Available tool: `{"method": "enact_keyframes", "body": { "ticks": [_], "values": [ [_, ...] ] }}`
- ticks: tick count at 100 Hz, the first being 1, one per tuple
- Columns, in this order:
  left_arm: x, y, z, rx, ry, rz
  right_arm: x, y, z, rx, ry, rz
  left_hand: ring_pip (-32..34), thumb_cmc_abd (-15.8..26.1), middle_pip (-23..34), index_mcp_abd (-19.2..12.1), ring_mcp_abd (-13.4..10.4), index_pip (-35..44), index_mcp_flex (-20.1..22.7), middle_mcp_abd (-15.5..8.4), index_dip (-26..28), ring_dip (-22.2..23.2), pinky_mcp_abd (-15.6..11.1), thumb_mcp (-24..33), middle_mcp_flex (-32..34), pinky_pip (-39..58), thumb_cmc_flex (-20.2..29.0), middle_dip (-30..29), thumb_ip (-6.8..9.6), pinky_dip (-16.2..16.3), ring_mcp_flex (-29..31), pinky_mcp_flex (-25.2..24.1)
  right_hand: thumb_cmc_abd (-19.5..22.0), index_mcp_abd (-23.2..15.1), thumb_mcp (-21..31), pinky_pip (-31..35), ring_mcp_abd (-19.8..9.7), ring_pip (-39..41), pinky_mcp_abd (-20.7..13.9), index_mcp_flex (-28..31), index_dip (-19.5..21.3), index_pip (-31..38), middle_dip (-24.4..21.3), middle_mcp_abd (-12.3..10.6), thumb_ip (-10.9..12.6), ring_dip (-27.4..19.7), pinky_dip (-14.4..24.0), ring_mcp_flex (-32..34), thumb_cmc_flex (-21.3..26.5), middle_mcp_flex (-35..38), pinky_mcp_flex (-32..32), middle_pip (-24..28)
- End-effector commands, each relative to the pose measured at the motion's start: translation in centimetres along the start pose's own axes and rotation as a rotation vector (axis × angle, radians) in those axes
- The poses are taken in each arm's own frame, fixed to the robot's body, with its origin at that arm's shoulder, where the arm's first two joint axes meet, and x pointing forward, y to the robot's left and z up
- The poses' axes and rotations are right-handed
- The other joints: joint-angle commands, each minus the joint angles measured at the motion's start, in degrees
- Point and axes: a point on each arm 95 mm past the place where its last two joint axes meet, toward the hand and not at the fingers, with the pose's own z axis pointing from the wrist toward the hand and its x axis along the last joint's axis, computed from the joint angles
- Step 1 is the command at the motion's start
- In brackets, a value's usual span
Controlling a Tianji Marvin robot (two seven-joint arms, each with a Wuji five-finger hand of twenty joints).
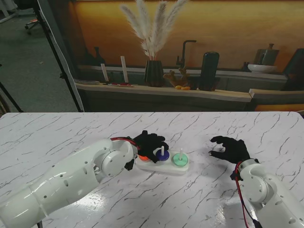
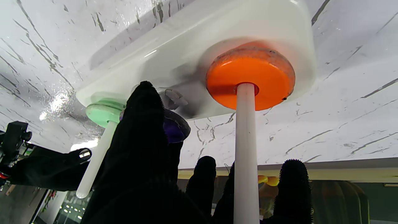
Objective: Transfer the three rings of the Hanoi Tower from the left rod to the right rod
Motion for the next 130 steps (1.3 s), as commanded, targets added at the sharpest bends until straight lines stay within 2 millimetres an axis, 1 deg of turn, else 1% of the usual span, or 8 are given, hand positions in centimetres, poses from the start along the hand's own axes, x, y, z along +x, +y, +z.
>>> {"method": "enact_keyframes", "body": {
  "ticks": [1,33,69,79,130],
  "values": [
    [0.4,-0.2,-0.1,0.003,0.019,-0.002,0.3,-0.6,-0.1,0.009,0.004,0.009,-0.1,5.5,0.4,-6.0,-0.2,6.4,4.9,-0.1,2.5,0.7,1.2,1.5,0.5,1.5,3.4,0.6,-0.66,-0.3,0.8,-0.7,-0.5,0.5,0.8,1.1,-1.3,1.1,5.7,1.3,0.7,0.6,0.2,0.0,2.0,0.4,0.3,0.5,0.2,1.0,-0.8,0.7],
    [0.4,-1.4,-0.9,0.045,0.016,-0.026,0.3,-0.6,-0.1,0.009,0.004,0.009,-0.1,5.5,0.4,-6.0,0.0,6.3,5.2,-0.1,2.7,0.7,1.3,1.5,0.7,1.5,3.5,0.5,-0.66,-0.3,1.0,-0.6,-0.4,0.5,0.8,1.1,-1.4,1.1,5.7,1.3,0.7,0.6,0.2,0.0,2.0,0.4,0.3,0.5,0.2,1.0,-0.8,0.7],
    [-0.1,-2.8,-2.0,0.061,0.025,-0.025,0.4,-0.7,-0.1,0.011,0.007,0.012,-0.1,5.3,0.3,-6.1,0.1,6.4,5.6,0.0,2.9,0.7,1.3,1.4,0.9,1.6,3.6,0.4,-0.65,-0.3,1.2,-0.5,-0.4,0.4,0.8,1.1,-1.3,1.0,5.6,1.3,0.7,0.6,0.2,0.0,2.0,0.4,0.3,0.5,0.2,1.0,-0.8,0.7],
    [-0.2,-3.1,-2.2,0.064,0.028,-0.03,0.5,-0.8,0.0,0.012,0.009,0.013,-0.1,5.0,0.3,-6.9,0.1,6.6,5.9,-0.1,3.0,0.7,1.3,1.5,1.1,1.6,3.9,0.4,-0.63,-0.3,1.2,-0.3,-0.5,0.5,0.8,1.1,-1.4,1.1,5.7,1.3,0.7,0.6,0.2,0.0,2.0,0.4,0.3,0.5,0.2,1.0,-0.7,0.7],
    [0.0,-4.3,-2.6,0.086,0.039,-0.015,0.6,-0.7,0.0,0.011,0.011,0.015,0.1,4.6,0.3,-7.1,0.1,7.2,6.2,-0.1,3.2,0.8,1.5,1.5,1.5,1.8,4.2,0.4,-0.55,-0.3,1.8,-0.2,-0.4,0.4,0.8,1.1,-1.3,1.1,5.7,1.3,0.7,0.6,0.2,0.0,2.0,0.4,0.3,0.5,0.2,1.1,-0.7,0.7]
  ]
}}
